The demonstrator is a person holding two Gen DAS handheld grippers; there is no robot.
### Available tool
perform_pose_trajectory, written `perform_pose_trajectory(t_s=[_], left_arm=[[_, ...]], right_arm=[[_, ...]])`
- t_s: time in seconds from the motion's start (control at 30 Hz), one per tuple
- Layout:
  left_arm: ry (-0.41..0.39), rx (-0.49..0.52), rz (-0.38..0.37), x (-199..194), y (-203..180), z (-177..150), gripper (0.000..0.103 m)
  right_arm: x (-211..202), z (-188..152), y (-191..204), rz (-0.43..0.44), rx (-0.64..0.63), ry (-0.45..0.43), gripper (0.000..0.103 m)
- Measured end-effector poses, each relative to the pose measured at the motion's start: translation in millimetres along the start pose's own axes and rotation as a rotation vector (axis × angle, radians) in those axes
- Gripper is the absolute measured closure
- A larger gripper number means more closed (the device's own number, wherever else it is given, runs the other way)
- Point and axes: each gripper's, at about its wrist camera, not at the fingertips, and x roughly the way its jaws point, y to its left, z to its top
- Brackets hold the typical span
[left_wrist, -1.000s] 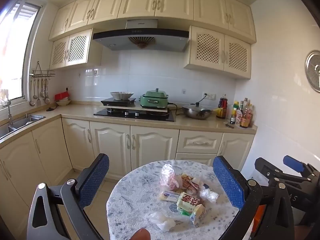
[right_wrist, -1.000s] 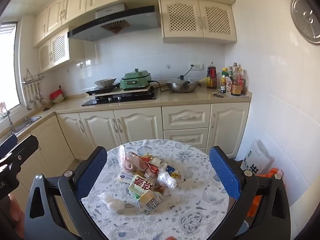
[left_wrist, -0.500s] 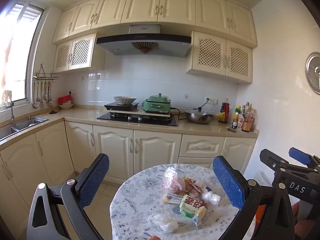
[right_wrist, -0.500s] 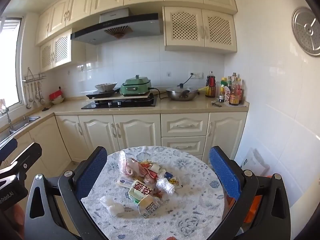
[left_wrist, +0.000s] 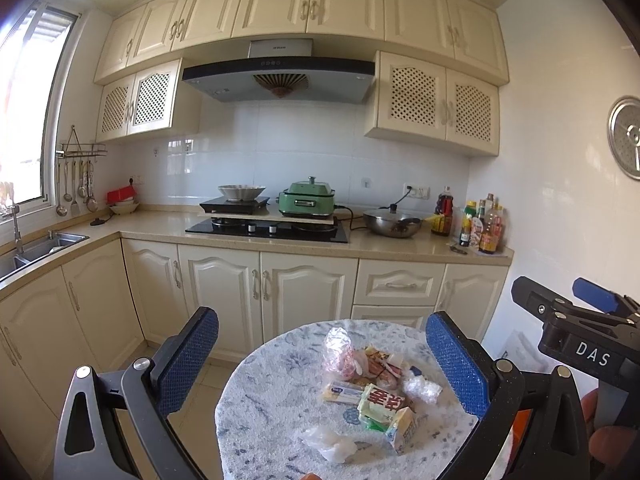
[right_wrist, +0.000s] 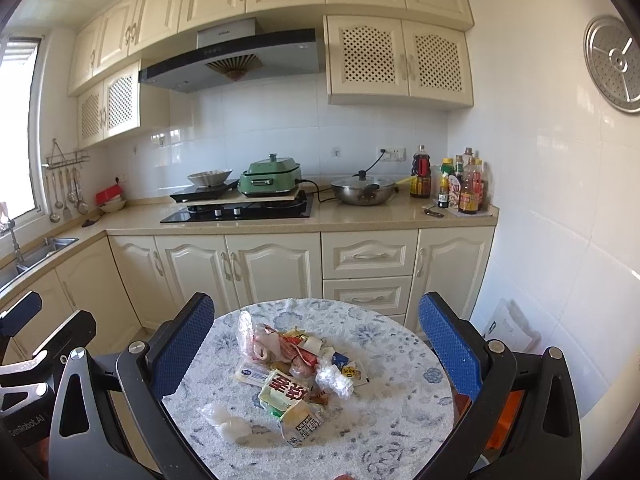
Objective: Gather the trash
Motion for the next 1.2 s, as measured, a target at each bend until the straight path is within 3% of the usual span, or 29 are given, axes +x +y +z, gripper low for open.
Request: perform_pose_trajectory(t_s=[0.6, 0.9, 1.2], left_arm=[[0.078, 0.003, -0.016, 45, 15, -13, 0.001], [0.203, 0.006, -0.028, 91, 20, -29, 0.001], [0.350, 0.046, -0.037, 143, 21, -62, 0.001]], right_arm=[[34, -4, 4, 0.015, -0.008, 0.062, 0.000], [74, -34, -1, 0.015, -0.015, 0.175, 0.000], [136, -96, -10, 0.026, -0.024, 0.377, 0.000]])
